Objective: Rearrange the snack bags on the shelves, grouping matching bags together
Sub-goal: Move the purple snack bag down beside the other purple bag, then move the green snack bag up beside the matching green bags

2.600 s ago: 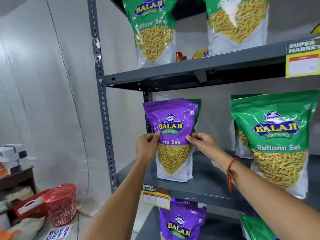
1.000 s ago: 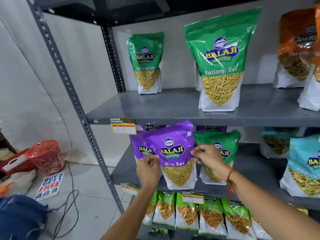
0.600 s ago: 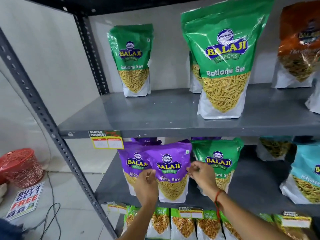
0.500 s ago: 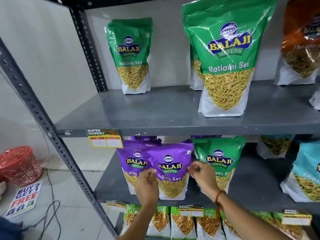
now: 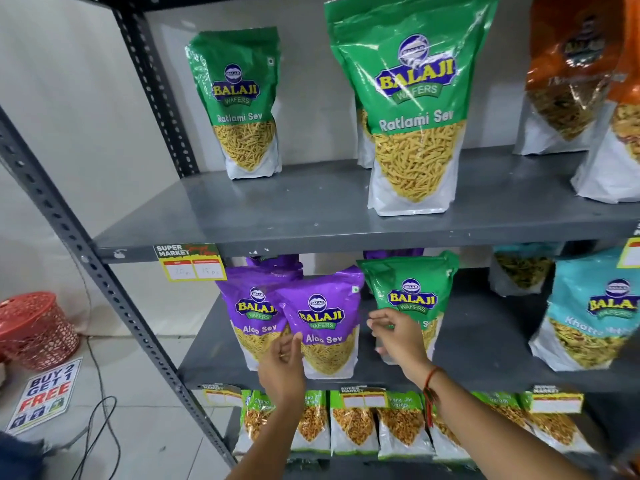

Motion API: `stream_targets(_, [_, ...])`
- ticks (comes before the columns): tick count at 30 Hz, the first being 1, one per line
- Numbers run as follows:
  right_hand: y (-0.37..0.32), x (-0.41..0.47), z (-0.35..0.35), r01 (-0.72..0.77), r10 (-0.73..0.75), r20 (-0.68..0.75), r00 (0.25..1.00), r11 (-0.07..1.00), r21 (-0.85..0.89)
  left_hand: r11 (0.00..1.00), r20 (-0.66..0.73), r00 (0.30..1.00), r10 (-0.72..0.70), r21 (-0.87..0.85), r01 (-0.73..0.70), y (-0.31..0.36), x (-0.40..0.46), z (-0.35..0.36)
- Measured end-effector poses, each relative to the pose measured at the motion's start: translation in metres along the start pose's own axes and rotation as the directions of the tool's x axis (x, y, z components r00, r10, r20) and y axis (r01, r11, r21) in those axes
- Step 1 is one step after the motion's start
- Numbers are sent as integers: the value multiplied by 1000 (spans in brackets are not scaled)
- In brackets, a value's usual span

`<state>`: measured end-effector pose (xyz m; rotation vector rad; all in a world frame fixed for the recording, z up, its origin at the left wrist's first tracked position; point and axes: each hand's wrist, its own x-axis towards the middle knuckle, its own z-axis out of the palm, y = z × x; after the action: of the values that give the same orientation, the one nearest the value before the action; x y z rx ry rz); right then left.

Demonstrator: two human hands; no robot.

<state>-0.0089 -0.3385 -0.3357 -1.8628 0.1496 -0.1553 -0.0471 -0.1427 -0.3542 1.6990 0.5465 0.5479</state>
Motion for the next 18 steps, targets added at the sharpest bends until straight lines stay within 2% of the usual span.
stream_targets(9, [23,-25,-91,-27,21,-116,993,999,-47,984,323,941,101,110,-143,23,-64,56])
stream_targets(12, [37,-20,-109,-70,60,-149,987,996,-62,989,391,920,-13,143,-47,25,-67,81])
stream_targets(18, [54,5,-114,-158,141,-196,970,984,-77,983,465,875,-138,173,64,17,-58,121])
